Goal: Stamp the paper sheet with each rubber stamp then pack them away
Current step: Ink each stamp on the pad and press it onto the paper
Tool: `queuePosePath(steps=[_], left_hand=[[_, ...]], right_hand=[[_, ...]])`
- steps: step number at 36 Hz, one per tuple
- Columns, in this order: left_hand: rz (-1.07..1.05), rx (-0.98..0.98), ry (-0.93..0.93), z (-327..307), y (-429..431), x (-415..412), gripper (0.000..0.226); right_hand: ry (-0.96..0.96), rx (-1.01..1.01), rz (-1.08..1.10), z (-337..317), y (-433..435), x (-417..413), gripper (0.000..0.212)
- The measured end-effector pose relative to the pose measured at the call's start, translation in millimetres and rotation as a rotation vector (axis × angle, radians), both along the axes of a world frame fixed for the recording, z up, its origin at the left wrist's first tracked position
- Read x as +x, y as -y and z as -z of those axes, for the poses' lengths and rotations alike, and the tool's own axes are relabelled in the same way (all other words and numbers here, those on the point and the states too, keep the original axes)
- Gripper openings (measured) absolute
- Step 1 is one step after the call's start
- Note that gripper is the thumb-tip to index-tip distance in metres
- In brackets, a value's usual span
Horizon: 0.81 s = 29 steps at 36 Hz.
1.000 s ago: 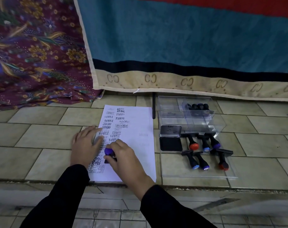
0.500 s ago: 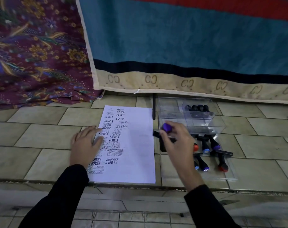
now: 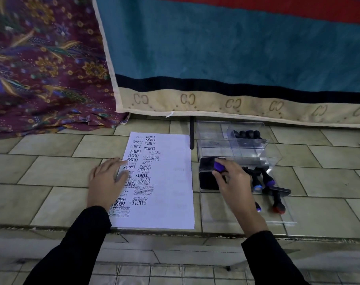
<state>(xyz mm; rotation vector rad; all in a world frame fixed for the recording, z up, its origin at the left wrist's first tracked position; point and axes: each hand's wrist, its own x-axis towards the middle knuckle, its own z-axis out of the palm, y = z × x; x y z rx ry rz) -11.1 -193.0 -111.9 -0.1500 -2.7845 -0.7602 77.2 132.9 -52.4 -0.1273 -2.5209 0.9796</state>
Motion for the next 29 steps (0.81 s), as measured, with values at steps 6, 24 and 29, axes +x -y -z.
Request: queuePosePath(steps=[6, 24, 29], left_hand=[[-0.003, -0.007, -0.016, 3, 0, -2, 0.03], [-0.011, 0.0, -0.006, 3, 0, -1, 0.04], [-0.009, -0.005, -0.001, 4, 1, -2, 0.04]], right_hand=[[0.003, 0.069, -0.003, 4, 8, -2, 0.033], [-0.011, 0.077, 0.019, 3, 9, -2, 0.036], [0.016, 0.03, 0.037, -5, 18, 0, 0.035]])
